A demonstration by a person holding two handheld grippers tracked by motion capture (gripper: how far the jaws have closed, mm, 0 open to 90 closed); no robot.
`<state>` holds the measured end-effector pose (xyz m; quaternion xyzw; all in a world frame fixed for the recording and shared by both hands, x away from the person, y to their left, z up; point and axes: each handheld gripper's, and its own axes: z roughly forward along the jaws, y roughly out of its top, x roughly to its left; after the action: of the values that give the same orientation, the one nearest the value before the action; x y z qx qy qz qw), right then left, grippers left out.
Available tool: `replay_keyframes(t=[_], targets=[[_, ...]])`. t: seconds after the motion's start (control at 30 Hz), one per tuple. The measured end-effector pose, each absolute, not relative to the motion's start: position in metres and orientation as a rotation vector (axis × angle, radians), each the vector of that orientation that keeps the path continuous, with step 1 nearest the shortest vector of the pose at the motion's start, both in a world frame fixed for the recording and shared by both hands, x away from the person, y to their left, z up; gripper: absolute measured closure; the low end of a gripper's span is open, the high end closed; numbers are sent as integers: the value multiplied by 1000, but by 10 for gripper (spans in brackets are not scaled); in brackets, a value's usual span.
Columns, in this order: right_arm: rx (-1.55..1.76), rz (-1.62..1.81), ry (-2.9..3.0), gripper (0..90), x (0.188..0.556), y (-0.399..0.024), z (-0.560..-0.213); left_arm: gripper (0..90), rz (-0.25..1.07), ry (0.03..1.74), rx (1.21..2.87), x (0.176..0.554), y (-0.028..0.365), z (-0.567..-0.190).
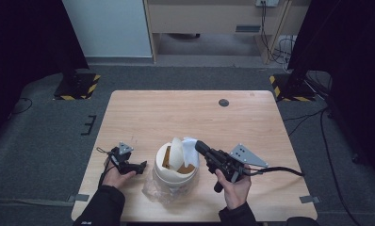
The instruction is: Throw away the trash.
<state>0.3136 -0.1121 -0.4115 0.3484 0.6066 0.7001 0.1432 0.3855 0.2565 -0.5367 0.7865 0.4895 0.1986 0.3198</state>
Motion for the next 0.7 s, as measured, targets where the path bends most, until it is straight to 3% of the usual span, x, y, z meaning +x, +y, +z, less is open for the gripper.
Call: replay_keyframes(t=[0.7], targets=[[1017,1962,1793,890,314,-106,-420,0,522,1286,2070,386,257,-537]])
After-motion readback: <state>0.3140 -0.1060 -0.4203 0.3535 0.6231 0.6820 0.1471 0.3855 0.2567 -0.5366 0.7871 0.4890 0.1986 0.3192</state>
